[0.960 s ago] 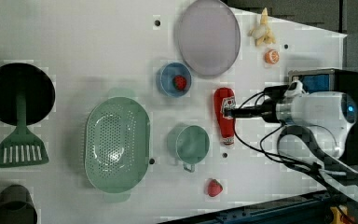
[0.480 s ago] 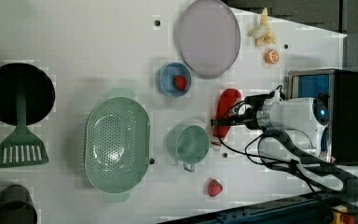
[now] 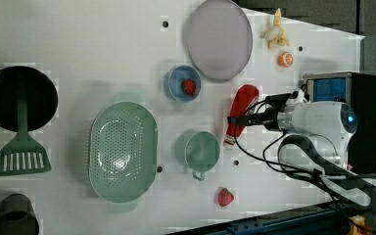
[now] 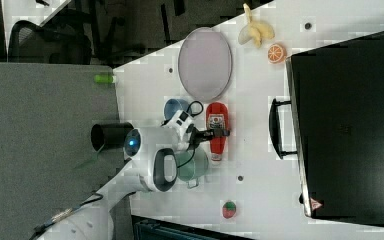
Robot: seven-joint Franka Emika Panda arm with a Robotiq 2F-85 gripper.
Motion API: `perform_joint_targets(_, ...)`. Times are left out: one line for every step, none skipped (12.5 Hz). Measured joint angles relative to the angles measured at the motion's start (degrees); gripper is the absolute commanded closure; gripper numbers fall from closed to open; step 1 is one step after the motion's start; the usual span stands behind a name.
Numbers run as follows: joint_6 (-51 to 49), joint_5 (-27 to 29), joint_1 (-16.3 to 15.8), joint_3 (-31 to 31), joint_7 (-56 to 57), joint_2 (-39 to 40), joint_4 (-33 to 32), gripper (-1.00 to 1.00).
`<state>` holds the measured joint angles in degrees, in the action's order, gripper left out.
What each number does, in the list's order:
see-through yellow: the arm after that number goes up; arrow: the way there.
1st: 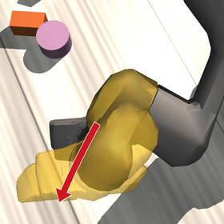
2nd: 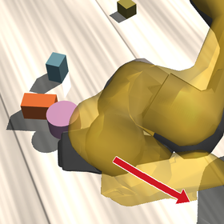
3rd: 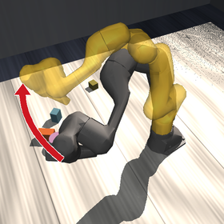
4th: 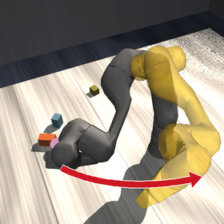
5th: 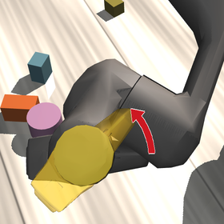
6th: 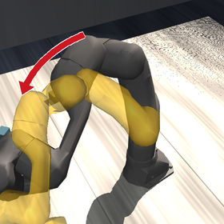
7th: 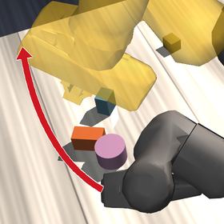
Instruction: Pick Ketchup from the table and place it in strainer.
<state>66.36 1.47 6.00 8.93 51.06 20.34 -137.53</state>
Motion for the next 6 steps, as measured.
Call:
perform_joint_targets(-1.01,0.00,-0.05,-0.13,-0.42,-2.15,-0.11,-0.25)
perform_joint_targets(-3.41,0.12,-0.21,-0.31,-1.15,-5.13,-0.11,-0.25)
perform_joint_targets(-6.83,0.24,-0.13,-0.12,-2.41,-8.57,0.00,-0.25)
perform_joint_targets(-10.16,0.35,0.19,0.61,-3.69,-12.21,0.22,-0.25)
perform_joint_targets(-13.68,0.22,0.14,1.41,-4.78,-15.48,1.12,-0.25)
perform_joint_targets(-17.26,0.06,0.09,2.59,-6.13,-18.10,2.57,-0.25)
